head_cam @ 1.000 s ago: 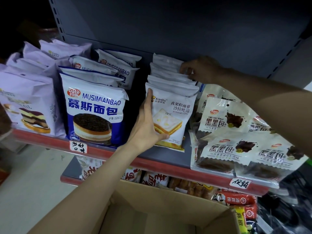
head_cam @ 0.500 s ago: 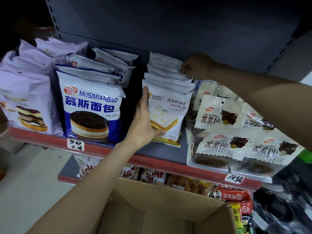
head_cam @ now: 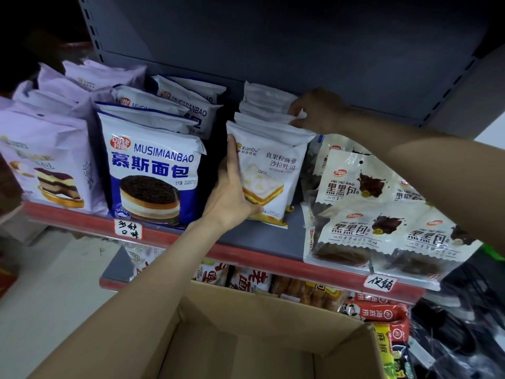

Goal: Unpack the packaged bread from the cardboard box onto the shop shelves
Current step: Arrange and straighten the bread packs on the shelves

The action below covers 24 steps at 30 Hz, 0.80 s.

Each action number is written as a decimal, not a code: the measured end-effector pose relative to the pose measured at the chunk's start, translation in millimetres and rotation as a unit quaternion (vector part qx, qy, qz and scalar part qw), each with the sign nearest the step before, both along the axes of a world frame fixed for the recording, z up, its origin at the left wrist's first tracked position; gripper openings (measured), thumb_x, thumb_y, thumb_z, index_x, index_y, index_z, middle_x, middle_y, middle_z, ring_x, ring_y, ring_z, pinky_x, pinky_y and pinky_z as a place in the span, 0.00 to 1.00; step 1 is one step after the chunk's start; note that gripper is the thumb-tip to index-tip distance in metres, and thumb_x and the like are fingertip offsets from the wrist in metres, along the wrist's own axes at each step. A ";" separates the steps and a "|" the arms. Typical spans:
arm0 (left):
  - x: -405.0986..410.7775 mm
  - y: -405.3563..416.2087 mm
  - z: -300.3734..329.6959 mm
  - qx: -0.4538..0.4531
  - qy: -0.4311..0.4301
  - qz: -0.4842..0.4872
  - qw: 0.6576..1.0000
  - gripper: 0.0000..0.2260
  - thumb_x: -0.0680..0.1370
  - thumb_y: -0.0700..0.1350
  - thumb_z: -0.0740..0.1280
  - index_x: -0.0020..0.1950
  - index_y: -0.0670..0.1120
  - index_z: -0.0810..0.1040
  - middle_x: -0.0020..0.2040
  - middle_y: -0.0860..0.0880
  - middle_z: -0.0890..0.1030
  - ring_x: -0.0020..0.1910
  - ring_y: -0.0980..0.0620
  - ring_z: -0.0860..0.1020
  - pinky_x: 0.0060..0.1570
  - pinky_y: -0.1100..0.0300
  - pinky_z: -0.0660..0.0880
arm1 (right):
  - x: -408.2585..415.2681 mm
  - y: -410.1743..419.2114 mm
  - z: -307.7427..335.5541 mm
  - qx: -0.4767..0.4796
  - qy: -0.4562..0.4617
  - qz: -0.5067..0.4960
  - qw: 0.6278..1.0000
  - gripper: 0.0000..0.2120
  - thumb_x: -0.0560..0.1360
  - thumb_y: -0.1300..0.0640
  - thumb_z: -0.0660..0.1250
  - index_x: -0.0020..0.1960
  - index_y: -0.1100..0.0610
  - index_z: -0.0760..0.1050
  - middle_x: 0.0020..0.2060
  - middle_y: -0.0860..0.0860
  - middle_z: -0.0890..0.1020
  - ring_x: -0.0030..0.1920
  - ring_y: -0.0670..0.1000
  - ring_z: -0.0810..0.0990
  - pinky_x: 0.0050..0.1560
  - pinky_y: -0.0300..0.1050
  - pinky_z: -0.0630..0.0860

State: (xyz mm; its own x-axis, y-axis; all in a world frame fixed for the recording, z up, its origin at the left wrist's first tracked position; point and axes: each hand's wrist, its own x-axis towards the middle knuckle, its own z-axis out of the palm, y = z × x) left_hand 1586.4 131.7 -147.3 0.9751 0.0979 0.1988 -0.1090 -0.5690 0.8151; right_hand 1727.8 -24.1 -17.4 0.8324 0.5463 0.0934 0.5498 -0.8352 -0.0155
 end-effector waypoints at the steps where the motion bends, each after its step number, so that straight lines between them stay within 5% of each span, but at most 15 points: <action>1: 0.3 -0.9 1.2 -0.020 0.005 -0.004 1.000 0.64 0.63 0.43 0.80 0.71 0.64 0.27 0.76 0.44 0.54 0.71 0.43 0.64 0.64 0.51 0.68 | 1.7 0.0 -1.3 -0.018 0.006 -0.001 1.000 0.16 0.77 0.54 0.65 0.62 0.59 0.75 0.61 0.58 0.77 0.60 0.58 0.74 0.55 0.42 0.67; 4: -3.5 -5.4 0.6 -0.072 -0.006 -0.004 0.997 0.63 0.62 0.44 0.81 0.72 0.64 0.30 0.78 0.48 0.49 0.74 0.47 0.59 0.66 0.57 0.61 | 2.3 -1.3 0.4 -0.032 0.054 -0.007 0.998 0.18 0.78 0.55 0.63 0.66 0.60 0.71 0.64 0.58 0.74 0.63 0.57 0.72 0.58 0.42 0.67; 8: -8.5 -12.7 -4.0 -0.001 0.019 0.017 1.000 0.64 0.62 0.45 0.81 0.69 0.66 0.27 0.77 0.47 0.53 0.70 0.40 0.66 0.62 0.42 0.71 | 1.8 -4.7 0.8 0.025 0.089 -0.021 0.995 0.16 0.77 0.55 0.64 0.63 0.61 0.74 0.63 0.56 0.76 0.62 0.54 0.74 0.56 0.37 0.67; 14: 0.6 -14.0 -6.0 0.022 -0.011 0.039 0.999 0.63 0.63 0.46 0.80 0.70 0.64 0.27 0.74 0.43 0.59 0.67 0.39 0.70 0.55 0.42 0.75 | 2.6 -16.1 -2.7 0.098 0.067 -0.027 0.993 0.16 0.75 0.56 0.68 0.61 0.61 0.77 0.61 0.55 0.78 0.61 0.52 0.75 0.53 0.30 0.64; 19: 6.3 -12.9 -6.7 0.013 -0.023 0.039 0.999 0.64 0.62 0.45 0.81 0.69 0.66 0.27 0.75 0.43 0.58 0.68 0.40 0.69 0.57 0.42 0.74 | 5.9 -17.8 -0.5 0.081 0.067 -0.030 0.994 0.17 0.77 0.55 0.65 0.63 0.62 0.75 0.65 0.55 0.73 0.65 0.54 0.71 0.57 0.36 0.63; 22: 3.6 -13.2 -9.1 -0.070 -0.044 -0.004 0.997 0.63 0.63 0.43 0.81 0.70 0.66 0.29 0.78 0.49 0.49 0.74 0.55 0.54 0.71 0.47 0.60 | -4.2 -12.0 9.5 0.165 0.041 -0.049 0.984 0.15 0.80 0.60 0.58 0.56 0.70 0.75 0.57 0.64 0.76 0.61 0.62 0.72 0.51 0.43 0.66; 24: 2.5 -10.8 -9.3 -0.151 -0.051 -0.014 0.987 0.59 0.65 0.44 0.79 0.73 0.61 0.32 0.78 0.53 0.45 0.74 0.60 0.48 0.74 0.53 0.51 | -26.5 -9.3 20.9 0.235 0.025 -0.061 0.970 0.15 0.80 0.61 0.56 0.62 0.67 0.72 0.60 0.62 0.75 0.62 0.60 0.71 0.54 0.42 0.66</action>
